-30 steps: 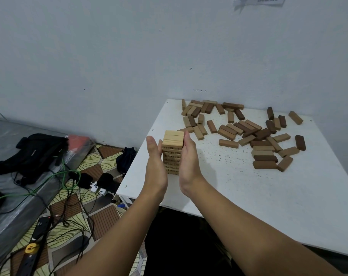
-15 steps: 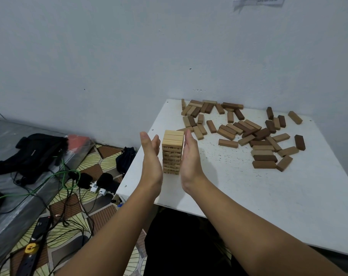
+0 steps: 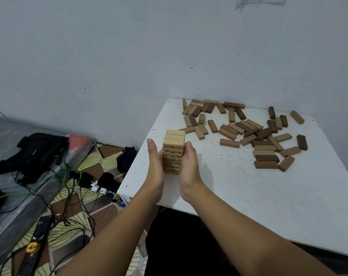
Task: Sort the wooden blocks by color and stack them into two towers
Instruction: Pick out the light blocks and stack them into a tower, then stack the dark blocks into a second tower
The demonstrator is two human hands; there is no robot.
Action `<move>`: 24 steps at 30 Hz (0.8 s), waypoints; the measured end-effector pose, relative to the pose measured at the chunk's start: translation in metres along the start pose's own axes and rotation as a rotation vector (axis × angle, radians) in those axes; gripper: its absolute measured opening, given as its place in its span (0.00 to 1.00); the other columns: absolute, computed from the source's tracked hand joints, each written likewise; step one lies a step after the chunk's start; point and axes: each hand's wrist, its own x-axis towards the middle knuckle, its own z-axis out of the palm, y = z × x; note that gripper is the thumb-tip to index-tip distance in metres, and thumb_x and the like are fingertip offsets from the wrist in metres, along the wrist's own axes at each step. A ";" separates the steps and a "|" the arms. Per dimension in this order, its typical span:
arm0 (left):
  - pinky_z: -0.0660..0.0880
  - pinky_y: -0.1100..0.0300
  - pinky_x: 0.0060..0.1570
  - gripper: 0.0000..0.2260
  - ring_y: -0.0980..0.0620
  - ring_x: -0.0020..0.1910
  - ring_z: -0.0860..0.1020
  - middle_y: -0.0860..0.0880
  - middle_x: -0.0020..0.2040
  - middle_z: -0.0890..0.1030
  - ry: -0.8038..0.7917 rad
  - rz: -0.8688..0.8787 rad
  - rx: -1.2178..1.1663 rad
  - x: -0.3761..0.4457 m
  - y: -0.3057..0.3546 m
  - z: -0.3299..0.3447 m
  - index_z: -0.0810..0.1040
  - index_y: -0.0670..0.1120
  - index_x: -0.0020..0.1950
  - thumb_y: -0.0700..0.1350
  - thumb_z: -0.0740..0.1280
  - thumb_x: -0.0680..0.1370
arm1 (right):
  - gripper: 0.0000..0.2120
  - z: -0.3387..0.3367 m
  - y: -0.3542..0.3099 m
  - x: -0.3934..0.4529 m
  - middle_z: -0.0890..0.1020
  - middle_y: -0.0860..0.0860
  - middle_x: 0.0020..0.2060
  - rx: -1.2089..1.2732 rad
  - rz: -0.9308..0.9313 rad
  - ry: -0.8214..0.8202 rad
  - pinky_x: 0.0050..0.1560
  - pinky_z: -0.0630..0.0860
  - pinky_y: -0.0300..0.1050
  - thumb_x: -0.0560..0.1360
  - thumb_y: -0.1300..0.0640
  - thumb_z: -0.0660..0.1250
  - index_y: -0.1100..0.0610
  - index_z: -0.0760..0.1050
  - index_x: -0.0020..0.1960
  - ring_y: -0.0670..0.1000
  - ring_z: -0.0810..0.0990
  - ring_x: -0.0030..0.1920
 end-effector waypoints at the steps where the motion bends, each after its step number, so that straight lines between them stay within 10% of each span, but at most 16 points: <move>1: 0.62 0.52 0.78 0.39 0.61 0.65 0.79 0.57 0.60 0.85 0.002 0.002 -0.001 0.001 0.000 0.000 0.86 0.57 0.58 0.73 0.39 0.80 | 0.30 0.000 0.000 0.000 0.87 0.48 0.54 -0.001 -0.002 0.000 0.73 0.70 0.56 0.87 0.42 0.42 0.45 0.84 0.55 0.50 0.81 0.62; 24: 0.67 0.55 0.72 0.42 0.57 0.66 0.80 0.53 0.63 0.84 -0.027 0.009 0.067 0.005 -0.012 -0.012 0.81 0.54 0.68 0.76 0.38 0.78 | 0.28 -0.010 0.014 0.002 0.87 0.40 0.51 -0.042 0.023 0.013 0.66 0.71 0.42 0.87 0.43 0.41 0.45 0.81 0.57 0.39 0.82 0.57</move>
